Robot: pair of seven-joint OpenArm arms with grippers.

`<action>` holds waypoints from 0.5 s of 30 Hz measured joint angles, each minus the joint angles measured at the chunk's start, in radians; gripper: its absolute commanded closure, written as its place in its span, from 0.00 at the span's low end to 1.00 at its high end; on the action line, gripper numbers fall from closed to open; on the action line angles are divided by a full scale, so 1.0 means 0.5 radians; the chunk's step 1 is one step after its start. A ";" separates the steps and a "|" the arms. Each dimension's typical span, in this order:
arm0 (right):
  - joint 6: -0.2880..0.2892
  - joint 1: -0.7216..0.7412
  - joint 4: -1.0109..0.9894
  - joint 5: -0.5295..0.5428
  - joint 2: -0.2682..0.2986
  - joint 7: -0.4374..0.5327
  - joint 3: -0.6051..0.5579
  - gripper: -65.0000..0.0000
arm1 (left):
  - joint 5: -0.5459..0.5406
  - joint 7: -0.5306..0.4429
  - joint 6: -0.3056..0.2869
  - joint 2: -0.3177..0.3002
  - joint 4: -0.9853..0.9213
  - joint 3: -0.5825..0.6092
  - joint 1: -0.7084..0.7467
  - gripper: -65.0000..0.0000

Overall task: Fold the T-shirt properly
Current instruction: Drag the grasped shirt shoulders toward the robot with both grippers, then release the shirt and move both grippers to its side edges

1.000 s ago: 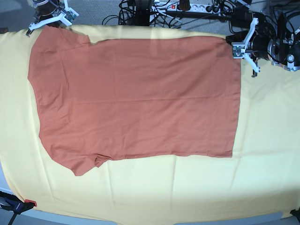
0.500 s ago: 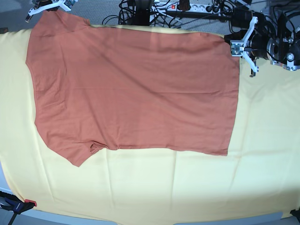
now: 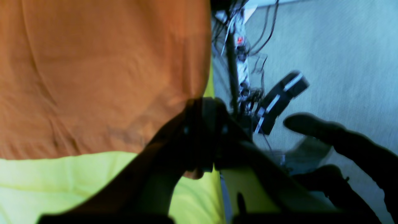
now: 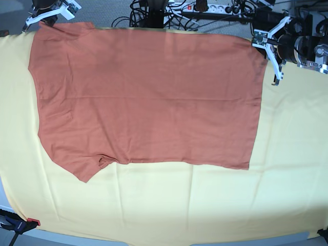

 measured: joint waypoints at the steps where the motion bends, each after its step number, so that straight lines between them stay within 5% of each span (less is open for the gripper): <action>1: 0.001 0.001 0.000 0.000 0.001 0.000 0.000 1.00 | -0.005 -0.003 0.000 -0.006 0.001 0.000 0.000 1.00; 15: -0.105 0.211 0.000 -0.108 0.000 0.214 0.001 1.00 | -0.005 0.015 0.000 0.035 0.004 0.000 -0.182 1.00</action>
